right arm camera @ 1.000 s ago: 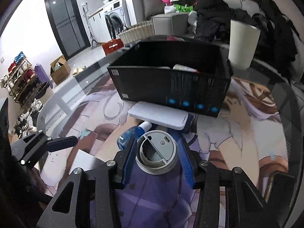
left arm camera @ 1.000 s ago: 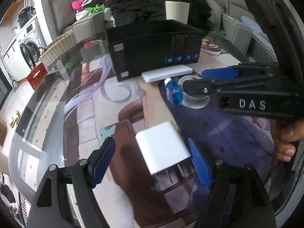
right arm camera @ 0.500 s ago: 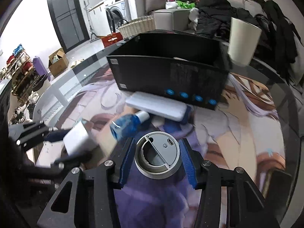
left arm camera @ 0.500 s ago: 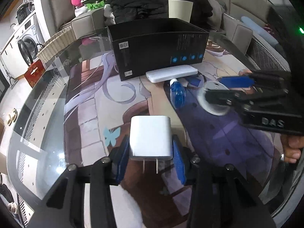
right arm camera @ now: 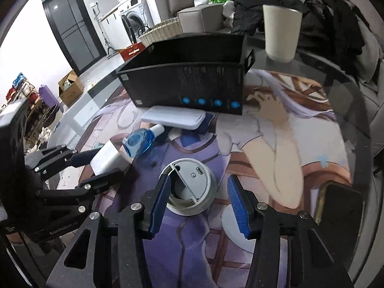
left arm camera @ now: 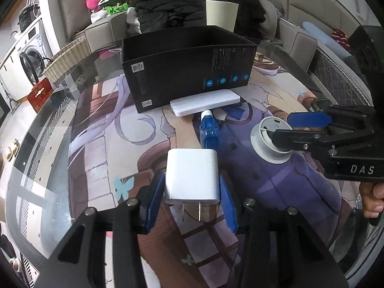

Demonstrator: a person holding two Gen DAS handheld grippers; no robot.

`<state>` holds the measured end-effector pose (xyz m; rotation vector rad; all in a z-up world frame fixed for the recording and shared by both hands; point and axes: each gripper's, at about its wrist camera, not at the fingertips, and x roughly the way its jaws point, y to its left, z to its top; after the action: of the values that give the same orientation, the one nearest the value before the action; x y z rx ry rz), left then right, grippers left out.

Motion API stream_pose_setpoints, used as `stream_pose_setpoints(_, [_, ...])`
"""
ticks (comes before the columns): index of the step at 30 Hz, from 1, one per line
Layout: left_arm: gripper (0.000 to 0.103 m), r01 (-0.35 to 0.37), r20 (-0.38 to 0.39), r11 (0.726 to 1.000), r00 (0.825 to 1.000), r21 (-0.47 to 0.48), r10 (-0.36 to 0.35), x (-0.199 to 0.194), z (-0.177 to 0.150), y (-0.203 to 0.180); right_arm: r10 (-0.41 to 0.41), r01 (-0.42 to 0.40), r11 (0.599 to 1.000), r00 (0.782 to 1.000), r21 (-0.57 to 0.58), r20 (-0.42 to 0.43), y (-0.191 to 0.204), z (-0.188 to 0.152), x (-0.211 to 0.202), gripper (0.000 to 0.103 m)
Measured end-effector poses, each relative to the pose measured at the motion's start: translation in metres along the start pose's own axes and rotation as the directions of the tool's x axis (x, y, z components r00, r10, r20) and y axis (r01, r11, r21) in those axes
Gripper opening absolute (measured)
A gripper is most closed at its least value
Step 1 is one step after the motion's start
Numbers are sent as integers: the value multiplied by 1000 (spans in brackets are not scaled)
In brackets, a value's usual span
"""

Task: Organize rigid objects
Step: 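Grasp the white square charger with the left gripper while the right grasps the grey round lid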

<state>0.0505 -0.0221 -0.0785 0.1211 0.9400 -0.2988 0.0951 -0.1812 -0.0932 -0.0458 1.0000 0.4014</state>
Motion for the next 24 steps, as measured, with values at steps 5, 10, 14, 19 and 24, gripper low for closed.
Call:
stream_pose_setpoints(5, [52,5,-10,1000,1000,-7,-5,2,-3,4,-10,10,1000,1000,-27,9,9,0,5,57])
stream_pose_setpoints(10, [52,14,-12,1000,1000,-12,-15,0,-3,5,-20,20,1000,1000,-19,11,15,3,5,60])
stream_pose_setpoints(14, [52,19,-7,1000,1000,-11,-19,-2,-3,5,8,-8,1000,999,-5,51,15,13,-8,60])
stream_pose_setpoints(19, [52,16,-11,1000,1000,-11,-16,-1,-4,5,7,-7,1000,1000,-25,18,20,11,-2,60])
stream_pose_setpoints(24, [52,13,-14,1000,1000,-11,-13,0,-3,5,-9,8,999,1000,-44,-14,22,3,8,60])
